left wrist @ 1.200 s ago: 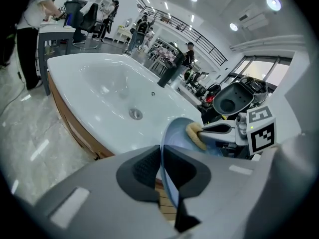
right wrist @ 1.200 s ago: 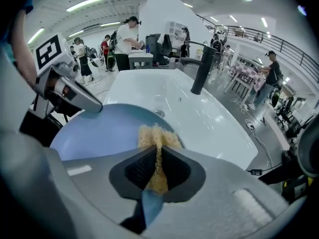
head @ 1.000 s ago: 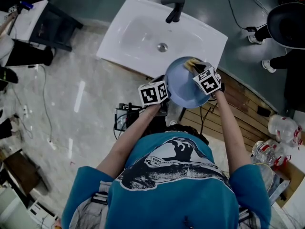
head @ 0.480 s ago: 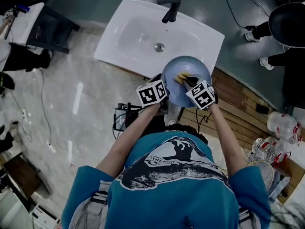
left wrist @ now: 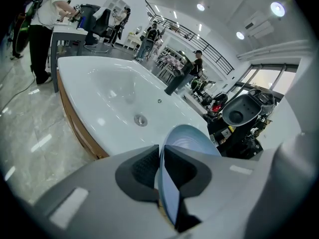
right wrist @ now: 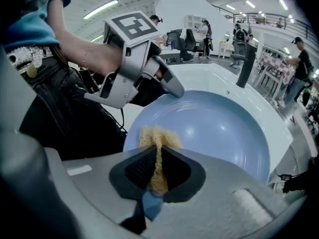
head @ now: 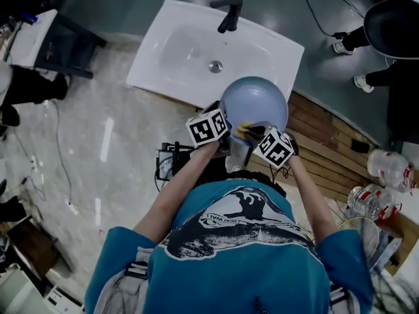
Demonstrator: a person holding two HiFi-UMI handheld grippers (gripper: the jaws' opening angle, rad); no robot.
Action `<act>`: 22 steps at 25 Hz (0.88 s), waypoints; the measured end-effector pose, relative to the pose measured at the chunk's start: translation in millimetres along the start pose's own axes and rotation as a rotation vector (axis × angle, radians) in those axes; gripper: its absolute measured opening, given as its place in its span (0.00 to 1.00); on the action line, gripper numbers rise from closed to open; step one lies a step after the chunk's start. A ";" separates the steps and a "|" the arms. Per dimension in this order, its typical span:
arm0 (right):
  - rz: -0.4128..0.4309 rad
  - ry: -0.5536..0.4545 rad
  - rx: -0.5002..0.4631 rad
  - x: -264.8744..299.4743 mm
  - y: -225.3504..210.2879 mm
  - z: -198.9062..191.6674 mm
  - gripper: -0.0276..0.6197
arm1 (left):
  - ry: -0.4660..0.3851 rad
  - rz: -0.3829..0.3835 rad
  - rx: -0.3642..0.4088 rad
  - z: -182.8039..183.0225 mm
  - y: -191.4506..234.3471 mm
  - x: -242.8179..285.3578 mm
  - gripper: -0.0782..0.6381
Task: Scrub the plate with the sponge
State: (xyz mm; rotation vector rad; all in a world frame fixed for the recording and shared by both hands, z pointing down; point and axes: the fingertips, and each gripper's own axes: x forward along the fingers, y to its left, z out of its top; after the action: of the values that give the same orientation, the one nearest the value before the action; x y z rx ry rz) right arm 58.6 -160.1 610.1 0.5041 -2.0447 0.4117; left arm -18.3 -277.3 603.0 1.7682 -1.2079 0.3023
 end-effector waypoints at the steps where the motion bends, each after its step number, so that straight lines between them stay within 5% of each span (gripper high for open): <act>1: 0.028 0.008 0.006 -0.3 4.5 -2.0 0.09 | -0.001 0.000 0.000 0.5 -0.2 0.3 0.18; 8: 0.043 -0.016 0.049 -1.6 0.2 0.7 0.09 | 0.002 0.002 0.022 2.3 -0.1 2.6 0.18; 18: -0.304 -0.036 0.162 -32.6 -137.0 -3.4 0.09 | 0.010 -0.003 0.024 0.6 -1.5 1.5 0.17; 22: -0.380 -0.017 0.214 -32.8 -180.5 -7.7 0.09 | 0.007 -0.005 0.010 -0.1 -1.4 1.8 0.16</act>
State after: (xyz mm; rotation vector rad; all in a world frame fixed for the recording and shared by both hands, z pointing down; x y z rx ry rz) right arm 170.8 -305.3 600.7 1.0082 -1.8745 0.3967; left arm -16.3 -278.3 603.4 1.7768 -1.1990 0.3125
